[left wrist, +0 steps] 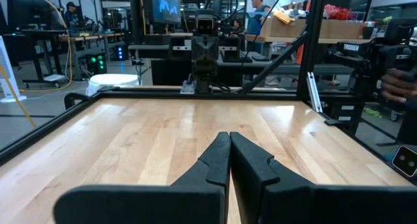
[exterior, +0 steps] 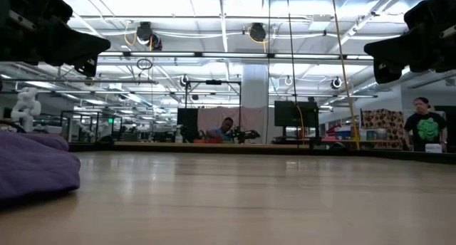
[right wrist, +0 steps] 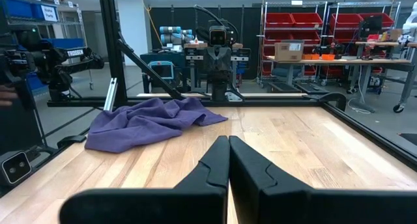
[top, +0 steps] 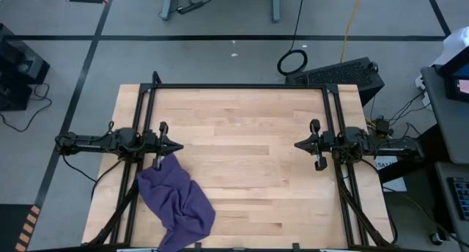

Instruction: Roll towel

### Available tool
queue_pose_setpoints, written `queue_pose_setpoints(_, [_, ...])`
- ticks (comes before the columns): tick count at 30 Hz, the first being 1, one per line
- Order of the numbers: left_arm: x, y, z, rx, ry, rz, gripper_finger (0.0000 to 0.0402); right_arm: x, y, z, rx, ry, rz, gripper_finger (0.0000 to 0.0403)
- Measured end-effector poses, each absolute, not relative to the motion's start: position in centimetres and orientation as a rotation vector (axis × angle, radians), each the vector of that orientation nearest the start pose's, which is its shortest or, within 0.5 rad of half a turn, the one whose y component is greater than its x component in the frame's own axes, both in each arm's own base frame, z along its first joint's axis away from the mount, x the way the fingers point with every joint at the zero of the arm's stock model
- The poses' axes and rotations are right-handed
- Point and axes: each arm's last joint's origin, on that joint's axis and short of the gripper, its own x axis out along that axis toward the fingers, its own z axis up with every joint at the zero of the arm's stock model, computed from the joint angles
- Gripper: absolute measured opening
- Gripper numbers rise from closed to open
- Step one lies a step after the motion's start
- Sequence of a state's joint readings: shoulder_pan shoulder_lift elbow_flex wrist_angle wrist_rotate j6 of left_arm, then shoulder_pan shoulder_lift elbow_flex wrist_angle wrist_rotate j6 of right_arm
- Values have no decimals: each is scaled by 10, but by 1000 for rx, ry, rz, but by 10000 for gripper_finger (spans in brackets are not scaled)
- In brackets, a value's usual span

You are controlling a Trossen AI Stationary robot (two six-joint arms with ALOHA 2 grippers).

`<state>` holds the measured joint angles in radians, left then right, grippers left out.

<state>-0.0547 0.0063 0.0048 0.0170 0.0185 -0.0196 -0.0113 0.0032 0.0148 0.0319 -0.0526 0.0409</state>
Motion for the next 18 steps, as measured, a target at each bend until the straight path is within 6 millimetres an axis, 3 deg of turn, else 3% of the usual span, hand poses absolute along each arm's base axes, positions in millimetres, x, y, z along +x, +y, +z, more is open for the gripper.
queue_pose_setpoints(11, [98, -6, 166, -20, -15, -73, 18, 97, 0, 172, 25, -44, 40, 0])
queue_pose_setpoints(18, [98, -6, 166, -20, -14, -73, 18, 93, 0, 191, 28, -64, 39, 0])
